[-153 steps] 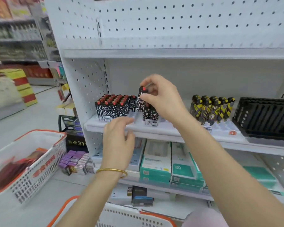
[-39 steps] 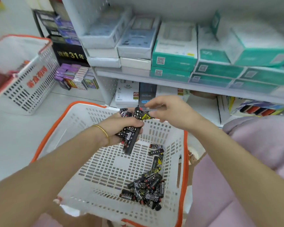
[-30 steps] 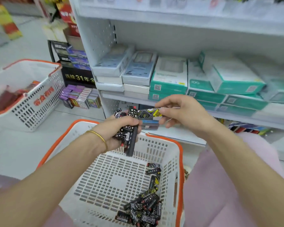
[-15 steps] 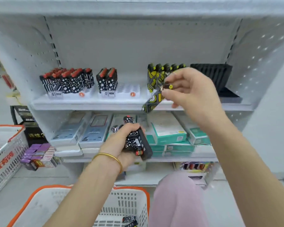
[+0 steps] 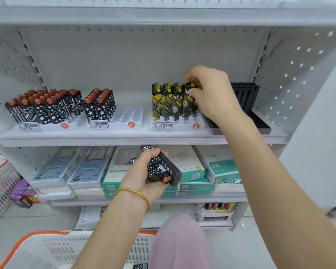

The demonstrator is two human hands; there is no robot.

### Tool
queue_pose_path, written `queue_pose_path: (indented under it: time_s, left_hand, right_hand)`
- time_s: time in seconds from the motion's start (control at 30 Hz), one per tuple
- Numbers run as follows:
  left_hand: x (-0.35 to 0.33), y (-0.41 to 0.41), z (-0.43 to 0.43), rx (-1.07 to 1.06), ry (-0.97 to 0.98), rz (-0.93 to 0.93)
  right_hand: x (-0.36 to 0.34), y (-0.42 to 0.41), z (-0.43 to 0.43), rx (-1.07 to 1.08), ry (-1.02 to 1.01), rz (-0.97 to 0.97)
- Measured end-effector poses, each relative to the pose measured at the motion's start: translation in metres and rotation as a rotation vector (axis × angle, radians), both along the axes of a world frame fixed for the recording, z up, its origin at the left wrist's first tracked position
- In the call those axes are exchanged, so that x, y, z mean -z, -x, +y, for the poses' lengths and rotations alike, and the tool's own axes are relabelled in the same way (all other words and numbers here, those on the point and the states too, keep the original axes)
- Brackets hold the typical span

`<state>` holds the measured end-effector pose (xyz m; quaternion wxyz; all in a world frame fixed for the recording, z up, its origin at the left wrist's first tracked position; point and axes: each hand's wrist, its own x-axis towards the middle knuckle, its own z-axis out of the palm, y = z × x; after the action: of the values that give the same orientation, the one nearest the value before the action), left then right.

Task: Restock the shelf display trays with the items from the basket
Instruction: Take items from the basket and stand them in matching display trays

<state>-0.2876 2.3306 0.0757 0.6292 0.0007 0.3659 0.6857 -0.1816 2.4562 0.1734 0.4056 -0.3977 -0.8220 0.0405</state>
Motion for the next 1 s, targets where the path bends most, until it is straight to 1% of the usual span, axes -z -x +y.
queue_pose_path:
  time_s: [0.1, 0.2, 0.3, 0.4, 0.57, 0.8, 0.9, 1.0]
  left_hand:
    - [0.002, 0.000, 0.000, 0.001, -0.003, -0.019]
    - [0.004, 0.001, 0.000, -0.025, -0.009, -0.061]
    - [0.003, 0.000, 0.000, -0.030, -0.018, -0.065]
    - [0.000, -0.003, 0.000, -0.034, -0.016, -0.051]
    - [-0.005, -0.009, 0.000, -0.025, 0.003, -0.055]
    - [-0.007, -0.013, 0.001, -0.015, 0.017, -0.047]
    - [-0.008, -0.013, 0.002, -0.016, 0.021, -0.051]
    - [-0.008, -0.013, 0.003, -0.019, 0.020, -0.055]
  right_hand:
    - [-0.002, -0.002, 0.000, -0.004, -0.018, 0.004]
    - [-0.007, -0.002, 0.000, -0.045, 0.041, 0.028]
    - [-0.012, -0.004, 0.001, -0.072, 0.101, 0.024]
    - [-0.015, -0.003, 0.001, -0.046, 0.109, 0.004]
    - [-0.015, -0.004, 0.002, -0.017, 0.124, 0.024]
    - [-0.017, -0.007, -0.001, -0.063, 0.136, -0.066]
    - [-0.009, 0.000, -0.002, -0.001, 0.104, -0.081]
    - [0.004, 0.005, -0.004, 0.086, 0.038, -0.138]
